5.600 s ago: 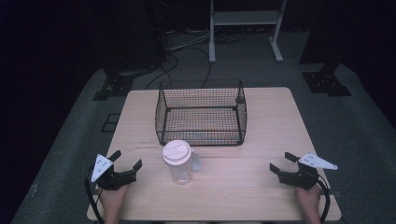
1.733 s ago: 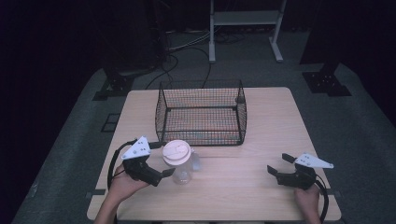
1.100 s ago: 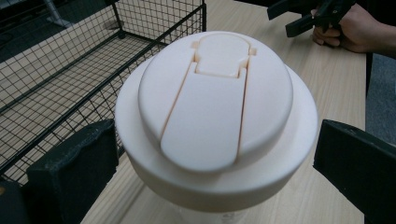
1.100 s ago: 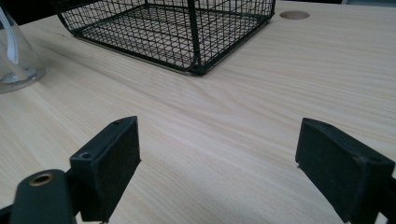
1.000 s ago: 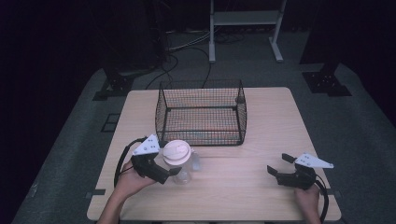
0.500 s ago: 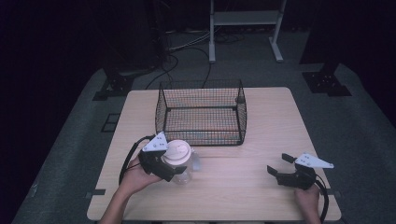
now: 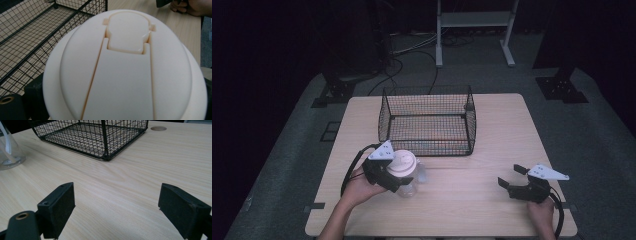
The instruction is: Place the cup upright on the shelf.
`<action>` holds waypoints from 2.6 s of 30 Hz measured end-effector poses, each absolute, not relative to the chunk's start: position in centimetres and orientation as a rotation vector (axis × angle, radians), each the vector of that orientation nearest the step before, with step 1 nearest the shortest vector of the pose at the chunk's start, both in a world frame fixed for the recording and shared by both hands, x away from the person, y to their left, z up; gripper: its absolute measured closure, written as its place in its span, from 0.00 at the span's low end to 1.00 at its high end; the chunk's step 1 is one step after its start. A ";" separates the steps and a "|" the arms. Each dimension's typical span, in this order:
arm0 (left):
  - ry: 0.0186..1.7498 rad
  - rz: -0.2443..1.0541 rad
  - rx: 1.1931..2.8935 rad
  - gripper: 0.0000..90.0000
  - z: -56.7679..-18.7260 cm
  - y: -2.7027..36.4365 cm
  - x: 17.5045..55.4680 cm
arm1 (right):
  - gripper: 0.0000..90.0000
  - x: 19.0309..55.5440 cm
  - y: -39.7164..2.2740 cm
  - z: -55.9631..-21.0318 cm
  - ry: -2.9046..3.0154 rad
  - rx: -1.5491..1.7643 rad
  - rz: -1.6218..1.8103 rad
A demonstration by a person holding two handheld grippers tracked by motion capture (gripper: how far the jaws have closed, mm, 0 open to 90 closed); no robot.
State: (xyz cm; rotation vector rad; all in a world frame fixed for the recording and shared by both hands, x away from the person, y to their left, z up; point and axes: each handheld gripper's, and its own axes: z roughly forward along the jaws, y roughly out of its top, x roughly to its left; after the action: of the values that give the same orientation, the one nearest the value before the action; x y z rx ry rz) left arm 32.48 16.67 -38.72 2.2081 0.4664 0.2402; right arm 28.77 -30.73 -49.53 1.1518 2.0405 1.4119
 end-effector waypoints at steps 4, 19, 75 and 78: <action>0.468 0.239 2.221 0.05 -38.6 16.5 32.5 | 0.14 28.8 -30.7 -49.5 2.040 1.152 1.412; 0.434 0.234 2.268 0.05 -37.3 15.3 32.5 | 0.14 28.8 -30.8 -49.5 2.036 1.152 1.416; 0.305 0.271 2.365 0.06 -23.5 7.8 39.5 | 0.14 28.9 -30.9 -49.5 2.029 1.151 1.435; 0.314 0.271 2.365 0.06 -23.3 7.6 40.0 | 0.14 28.9 -30.9 -49.5 2.028 1.153 1.435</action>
State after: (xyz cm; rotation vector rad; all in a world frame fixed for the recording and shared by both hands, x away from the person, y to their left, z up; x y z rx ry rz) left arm 40.04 7.56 -23.29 2.3645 0.3141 0.2711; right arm 28.86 -30.89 -49.49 1.1530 2.0282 1.4355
